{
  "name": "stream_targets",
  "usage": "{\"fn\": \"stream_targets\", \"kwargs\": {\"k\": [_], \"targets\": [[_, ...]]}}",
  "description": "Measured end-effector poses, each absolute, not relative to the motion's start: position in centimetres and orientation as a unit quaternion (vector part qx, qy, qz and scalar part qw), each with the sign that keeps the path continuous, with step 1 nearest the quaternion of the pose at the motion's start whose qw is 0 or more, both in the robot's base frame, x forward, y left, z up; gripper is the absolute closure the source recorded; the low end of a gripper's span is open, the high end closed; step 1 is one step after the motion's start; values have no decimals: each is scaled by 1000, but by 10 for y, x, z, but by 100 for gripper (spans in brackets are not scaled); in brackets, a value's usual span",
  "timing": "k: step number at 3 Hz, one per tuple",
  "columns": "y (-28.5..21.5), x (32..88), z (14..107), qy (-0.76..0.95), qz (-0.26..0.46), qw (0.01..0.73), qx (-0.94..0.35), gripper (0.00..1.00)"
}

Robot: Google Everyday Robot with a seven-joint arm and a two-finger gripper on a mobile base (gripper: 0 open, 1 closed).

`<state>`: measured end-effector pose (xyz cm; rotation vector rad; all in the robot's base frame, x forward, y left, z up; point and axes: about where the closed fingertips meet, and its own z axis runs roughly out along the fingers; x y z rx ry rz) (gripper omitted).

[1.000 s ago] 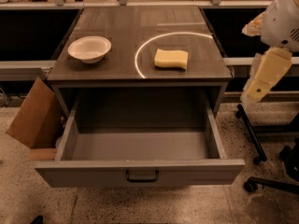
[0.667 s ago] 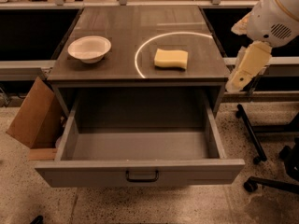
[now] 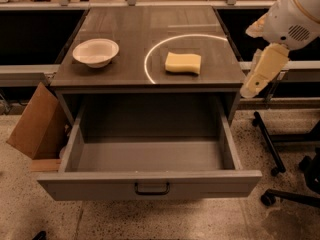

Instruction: Place sponge into top drawer

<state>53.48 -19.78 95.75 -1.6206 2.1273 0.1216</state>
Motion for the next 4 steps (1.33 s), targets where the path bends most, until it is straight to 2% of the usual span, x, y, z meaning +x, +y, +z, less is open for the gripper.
{"fn": "stream_targets", "kwargs": {"k": [2, 4], "targets": [[-169, 605, 930, 766, 143, 274, -564, 0], [-158, 624, 920, 764, 153, 277, -562, 0]]}}
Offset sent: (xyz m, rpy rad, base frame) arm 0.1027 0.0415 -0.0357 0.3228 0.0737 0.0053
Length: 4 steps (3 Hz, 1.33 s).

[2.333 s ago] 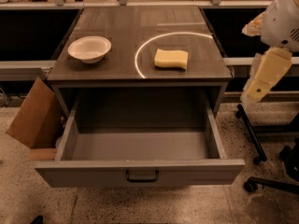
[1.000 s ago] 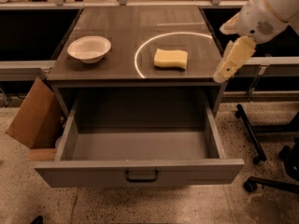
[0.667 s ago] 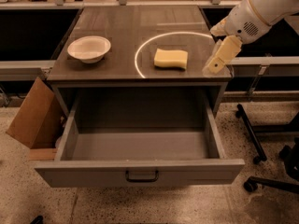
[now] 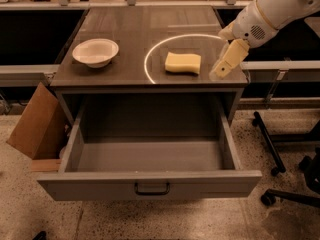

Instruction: Place sponge into top drawer

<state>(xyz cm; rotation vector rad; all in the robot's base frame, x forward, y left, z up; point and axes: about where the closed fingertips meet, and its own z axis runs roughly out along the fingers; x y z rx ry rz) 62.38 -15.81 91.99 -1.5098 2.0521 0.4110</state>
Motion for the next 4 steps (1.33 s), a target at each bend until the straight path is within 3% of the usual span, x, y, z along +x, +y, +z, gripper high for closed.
{"fn": "stream_targets", "kwargs": {"k": [4], "targets": [[-120, 712, 870, 784, 146, 311, -517, 0]]}}
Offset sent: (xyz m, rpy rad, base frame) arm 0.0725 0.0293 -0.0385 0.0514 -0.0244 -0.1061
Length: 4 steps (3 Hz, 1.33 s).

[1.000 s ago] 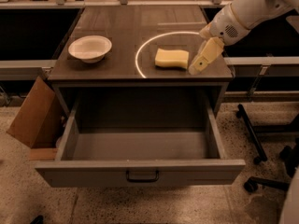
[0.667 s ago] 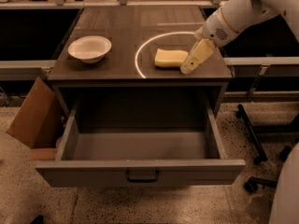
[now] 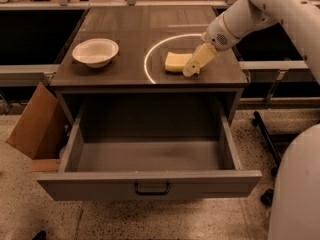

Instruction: Place sponge into top drawer

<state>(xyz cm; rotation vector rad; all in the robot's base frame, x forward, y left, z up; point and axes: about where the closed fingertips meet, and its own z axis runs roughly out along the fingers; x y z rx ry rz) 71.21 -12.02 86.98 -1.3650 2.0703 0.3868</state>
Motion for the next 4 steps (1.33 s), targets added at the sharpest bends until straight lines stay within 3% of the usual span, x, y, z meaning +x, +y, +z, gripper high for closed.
{"fn": "stream_targets", "kwargs": {"k": [2, 4], "targets": [[-104, 729, 843, 788, 131, 282, -531, 3], [-95, 731, 832, 787, 125, 266, -543, 49]]}}
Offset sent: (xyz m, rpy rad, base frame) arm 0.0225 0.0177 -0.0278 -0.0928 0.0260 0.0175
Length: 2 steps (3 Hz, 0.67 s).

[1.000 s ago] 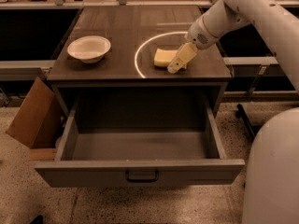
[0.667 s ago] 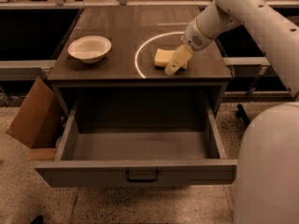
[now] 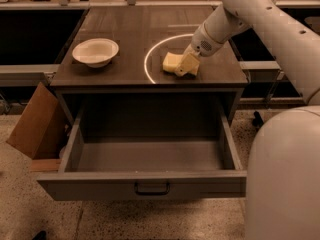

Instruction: Place sponge into top drawer

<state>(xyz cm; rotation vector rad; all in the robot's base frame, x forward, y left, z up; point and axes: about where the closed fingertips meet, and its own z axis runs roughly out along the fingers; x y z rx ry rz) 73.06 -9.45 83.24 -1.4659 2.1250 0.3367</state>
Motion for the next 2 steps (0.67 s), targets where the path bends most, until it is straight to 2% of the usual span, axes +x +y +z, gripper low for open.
{"fn": "stream_targets", "kwargs": {"k": [1, 2], "targets": [[-94, 720, 854, 775, 117, 288, -551, 80], [-100, 687, 892, 756, 115, 323, -558, 100]]}}
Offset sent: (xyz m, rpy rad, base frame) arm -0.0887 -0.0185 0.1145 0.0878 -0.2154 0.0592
